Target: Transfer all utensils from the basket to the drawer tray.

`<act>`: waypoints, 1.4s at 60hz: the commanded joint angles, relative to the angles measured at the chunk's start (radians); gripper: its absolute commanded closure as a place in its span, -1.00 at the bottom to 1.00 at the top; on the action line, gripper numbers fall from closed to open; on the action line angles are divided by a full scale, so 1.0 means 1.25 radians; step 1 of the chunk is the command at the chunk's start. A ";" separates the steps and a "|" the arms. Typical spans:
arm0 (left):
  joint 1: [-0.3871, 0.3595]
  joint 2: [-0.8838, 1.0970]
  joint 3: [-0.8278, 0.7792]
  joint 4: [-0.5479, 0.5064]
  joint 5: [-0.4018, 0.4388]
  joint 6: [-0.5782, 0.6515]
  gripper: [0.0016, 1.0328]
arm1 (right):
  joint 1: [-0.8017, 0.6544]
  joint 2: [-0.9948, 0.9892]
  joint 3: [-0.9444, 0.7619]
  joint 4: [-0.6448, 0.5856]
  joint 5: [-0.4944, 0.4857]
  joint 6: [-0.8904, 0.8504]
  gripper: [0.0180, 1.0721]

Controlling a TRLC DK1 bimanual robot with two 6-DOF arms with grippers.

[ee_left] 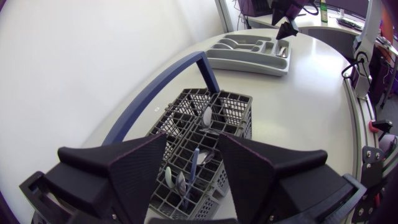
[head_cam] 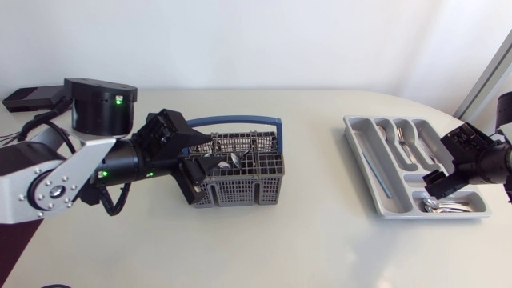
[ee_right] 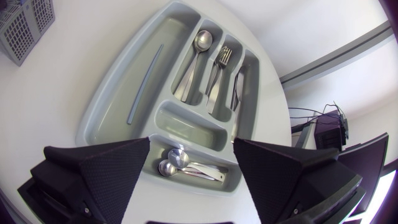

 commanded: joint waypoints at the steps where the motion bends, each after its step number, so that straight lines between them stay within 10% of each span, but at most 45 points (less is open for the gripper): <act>1: -0.003 0.029 -0.031 0.033 -0.009 0.021 -0.14 | 0.009 -0.008 -0.024 -0.010 -0.001 0.019 -0.86; 20: 0.003 0.077 -0.054 0.085 -0.019 0.034 0.14 | 0.028 -0.024 -0.035 -0.012 -0.001 0.028 -0.86; 40: 0.003 0.091 -0.055 0.116 -0.019 0.031 0.92 | 0.036 -0.052 -0.031 -0.026 0.000 0.028 -0.86; 84: -0.017 -0.122 0.027 -0.026 0.029 -0.071 0.93 | 0.072 -0.095 -0.025 -0.069 0.002 0.043 -0.85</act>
